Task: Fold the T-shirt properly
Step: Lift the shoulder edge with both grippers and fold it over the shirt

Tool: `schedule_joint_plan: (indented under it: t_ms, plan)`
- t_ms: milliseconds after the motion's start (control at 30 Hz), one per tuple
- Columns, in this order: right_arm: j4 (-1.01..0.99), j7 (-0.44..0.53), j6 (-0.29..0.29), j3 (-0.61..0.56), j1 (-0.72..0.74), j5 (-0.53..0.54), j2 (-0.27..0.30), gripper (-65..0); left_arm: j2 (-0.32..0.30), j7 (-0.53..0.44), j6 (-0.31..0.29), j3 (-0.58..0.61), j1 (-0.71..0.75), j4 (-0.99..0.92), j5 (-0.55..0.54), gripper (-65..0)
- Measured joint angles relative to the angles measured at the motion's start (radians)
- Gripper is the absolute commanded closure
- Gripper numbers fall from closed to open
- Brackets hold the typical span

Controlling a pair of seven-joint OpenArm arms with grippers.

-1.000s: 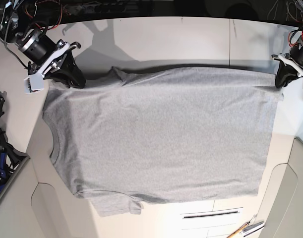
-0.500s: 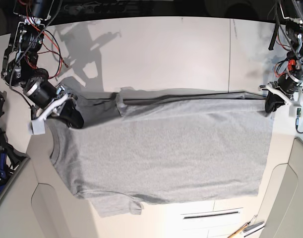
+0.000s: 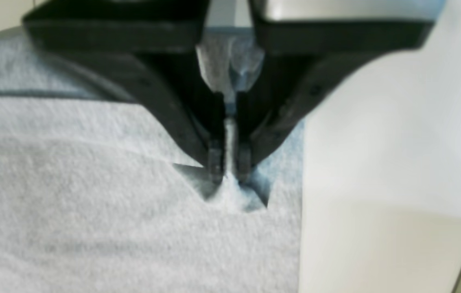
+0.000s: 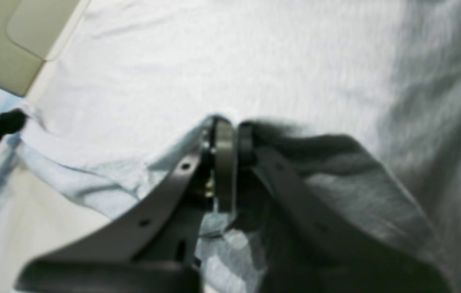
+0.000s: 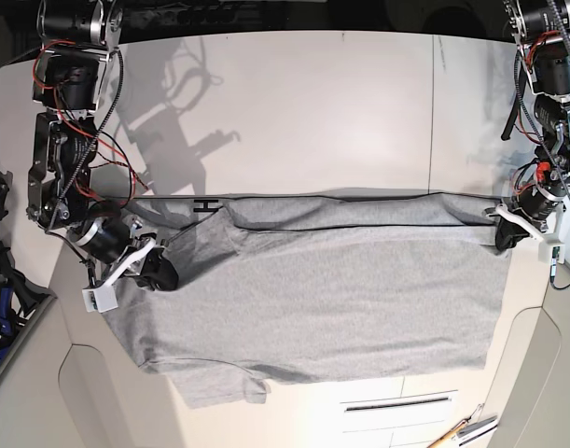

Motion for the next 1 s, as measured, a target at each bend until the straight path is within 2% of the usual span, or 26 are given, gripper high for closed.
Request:
schedule_joint_plan:
  t_ms: [133,267,400,500,700,733,800,867,900,1000]
  plan:
    - [-0.001,0.031,0.000,-0.025,0.003,-0.076,0.000,0.0,0.000,-0.048,0.000,0.000,0.000,-0.002,0.027,0.0]
    - [-0.001,0.055,0.000,-0.025,0.006,-0.094,0.000,0.0,0.000,-0.048,0.000,0.000,0.000,-0.002,0.031,0.0]
    - [-0.018,0.084,0.000,-0.025,0.006,-0.155,0.000,0.0,0.000,-0.048,0.060,0.000,0.000,-0.002,0.031,0.0]
    - [-0.058,0.134,0.000,-0.025,0.007,-0.192,0.000,0.0,0.001,-0.047,0.064,0.000,0.001,-0.002,0.043,-0.3]
    - [-0.169,0.231,-0.003,-0.025,0.006,-0.214,0.000,0.0,0.000,-0.012,0.064,0.000,0.000,-0.002,0.029,-17.6]
    - [-0.182,0.232,-0.003,-0.025,0.006,-0.213,0.000,-2.9,0.000,-0.005,0.067,0.000,0.000,-0.002,0.016,-20.8]
    - [-0.193,0.232,-0.003,-0.025,0.006,-0.201,0.000,-20.1,0.000,-0.002,0.068,0.000,0.000,-0.002,0.007,-28.0]
    - [-0.192,0.231,-0.004,-0.025,0.006,-0.191,0.000,-31.6,0.000,-0.002,0.068,0.000,0.000,-0.002,0.007,-34.3]
    - [-0.190,0.231,-0.004,-0.025,0.006,-0.180,0.000,-33.6,0.000,0.011,0.068,0.000,0.000,-0.002,0.004,-35.8]
    - [-0.158,0.205,-0.004,-0.019,0.006,-0.153,-0.001,-33.6,0.000,0.087,0.095,-0.003,-0.003,0.002,-0.009,-35.9]
